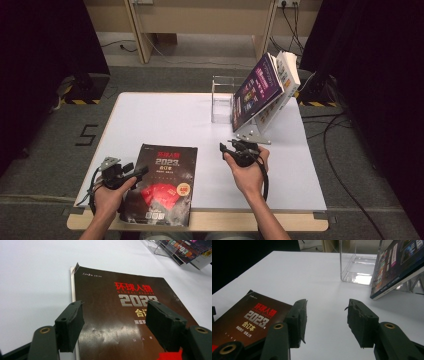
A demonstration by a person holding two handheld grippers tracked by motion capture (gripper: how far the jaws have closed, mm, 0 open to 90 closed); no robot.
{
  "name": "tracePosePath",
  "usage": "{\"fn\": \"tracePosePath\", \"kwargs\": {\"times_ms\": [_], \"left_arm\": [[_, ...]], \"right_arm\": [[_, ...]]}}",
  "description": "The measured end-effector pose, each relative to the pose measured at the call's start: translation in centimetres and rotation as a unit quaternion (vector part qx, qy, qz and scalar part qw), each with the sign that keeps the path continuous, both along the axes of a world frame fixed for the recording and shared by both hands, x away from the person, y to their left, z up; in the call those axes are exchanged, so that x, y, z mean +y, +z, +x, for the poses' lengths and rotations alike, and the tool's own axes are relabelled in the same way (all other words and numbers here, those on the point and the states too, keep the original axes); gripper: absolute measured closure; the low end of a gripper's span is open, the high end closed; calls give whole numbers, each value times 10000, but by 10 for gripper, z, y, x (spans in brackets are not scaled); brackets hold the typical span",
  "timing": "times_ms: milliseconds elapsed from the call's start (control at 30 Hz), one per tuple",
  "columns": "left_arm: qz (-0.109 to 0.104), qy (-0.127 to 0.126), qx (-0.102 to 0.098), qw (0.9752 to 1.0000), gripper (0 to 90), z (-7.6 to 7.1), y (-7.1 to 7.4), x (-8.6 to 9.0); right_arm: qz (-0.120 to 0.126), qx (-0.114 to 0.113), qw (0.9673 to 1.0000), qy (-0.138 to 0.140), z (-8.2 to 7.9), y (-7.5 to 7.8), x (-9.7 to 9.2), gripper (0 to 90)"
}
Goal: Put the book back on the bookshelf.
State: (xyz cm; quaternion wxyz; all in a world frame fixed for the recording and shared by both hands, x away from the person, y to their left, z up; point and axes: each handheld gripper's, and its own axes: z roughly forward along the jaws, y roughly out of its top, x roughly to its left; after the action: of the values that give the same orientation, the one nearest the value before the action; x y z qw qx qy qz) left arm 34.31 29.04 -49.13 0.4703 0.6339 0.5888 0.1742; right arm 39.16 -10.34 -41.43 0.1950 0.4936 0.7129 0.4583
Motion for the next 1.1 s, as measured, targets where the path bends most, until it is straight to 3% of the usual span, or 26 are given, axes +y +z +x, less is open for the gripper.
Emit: {"fn": "tracePosePath", "kwargs": {"times_ms": [267, 467, 533, 767, 1100], "left_arm": [[31, 12, 84, 10000, 299, 0, 0, 2], [80, 48, 260, 9996, 316, 1, -2, 4], [93, 96, 371, 9992, 315, 3, -4, 6], [107, 133, 424, 9990, 316, 3, -5, 8], [82, 111, 530, 9985, 318, 6, -8, 9]], "right_arm": [[-98, 178, 9997, 160, -5, -11, 10, 501], [-89, 341, 9990, 268, -7, -18, 15, 497], [-196, 414, 9985, 303, -8, -23, 20, 497], [-142, 610, 9971, 439, -8, -31, 28, 497], [-6, 976, 9924, 753, -8, -44, 48, 495]]}}
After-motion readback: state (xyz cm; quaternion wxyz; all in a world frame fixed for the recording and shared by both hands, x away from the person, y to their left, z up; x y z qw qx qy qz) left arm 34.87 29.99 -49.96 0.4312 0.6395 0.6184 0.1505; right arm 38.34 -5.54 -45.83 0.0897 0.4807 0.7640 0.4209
